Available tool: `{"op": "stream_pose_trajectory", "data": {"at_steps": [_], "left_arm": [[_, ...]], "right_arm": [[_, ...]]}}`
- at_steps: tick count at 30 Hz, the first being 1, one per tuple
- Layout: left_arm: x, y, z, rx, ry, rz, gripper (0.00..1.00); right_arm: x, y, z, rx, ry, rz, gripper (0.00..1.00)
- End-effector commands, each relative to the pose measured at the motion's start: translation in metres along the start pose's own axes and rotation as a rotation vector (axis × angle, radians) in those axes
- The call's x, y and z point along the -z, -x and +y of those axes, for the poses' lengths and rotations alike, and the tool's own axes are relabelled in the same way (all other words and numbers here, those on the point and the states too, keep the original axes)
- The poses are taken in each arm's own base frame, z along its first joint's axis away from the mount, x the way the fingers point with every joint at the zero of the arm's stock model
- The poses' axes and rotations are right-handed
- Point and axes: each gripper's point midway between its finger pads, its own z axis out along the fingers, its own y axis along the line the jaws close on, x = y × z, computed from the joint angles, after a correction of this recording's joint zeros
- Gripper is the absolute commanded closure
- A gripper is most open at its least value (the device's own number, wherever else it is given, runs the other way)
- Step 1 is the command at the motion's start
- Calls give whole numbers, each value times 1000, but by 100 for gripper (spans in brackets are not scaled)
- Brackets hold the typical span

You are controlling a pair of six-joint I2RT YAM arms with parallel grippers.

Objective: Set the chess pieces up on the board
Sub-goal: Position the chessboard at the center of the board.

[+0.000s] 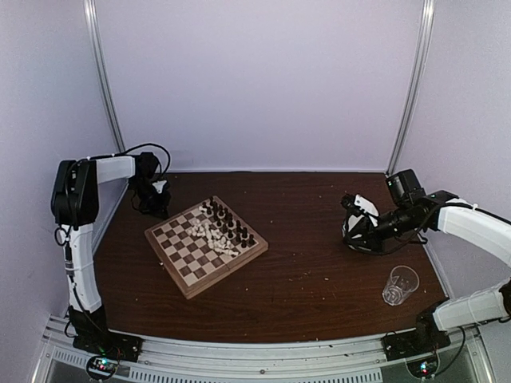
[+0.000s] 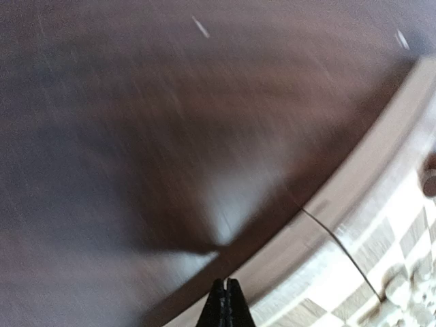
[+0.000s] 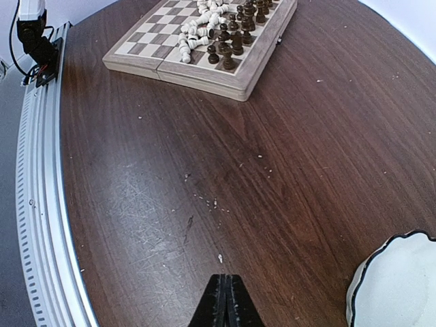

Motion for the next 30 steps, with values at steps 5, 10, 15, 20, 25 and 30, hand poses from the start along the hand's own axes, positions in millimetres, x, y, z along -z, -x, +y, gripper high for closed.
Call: {"op": "stream_pose_trajectory", "data": {"at_steps": [5, 10, 15, 20, 25, 30], "left_arm": [[31, -90, -61, -80, -25, 51, 100], [27, -131, -96, -145, -49, 66, 100], [24, -150, -124, -206, -51, 46, 100], [63, -122, -103, -224, 106, -113, 100], [68, -86, -53, -76, 181, -134, 100], [50, -61, -27, -7, 230, -113, 100]], "right_arm": [[-6, 1, 8, 28, 18, 25, 97], [-7, -3, 9, 23, 18, 32, 96], [-8, -7, 6, 18, 8, 50, 94], [-9, -10, 6, 14, 5, 56, 94], [-9, -11, 4, 20, -7, 59, 94], [-7, -13, 5, 27, -16, 60, 94]]}}
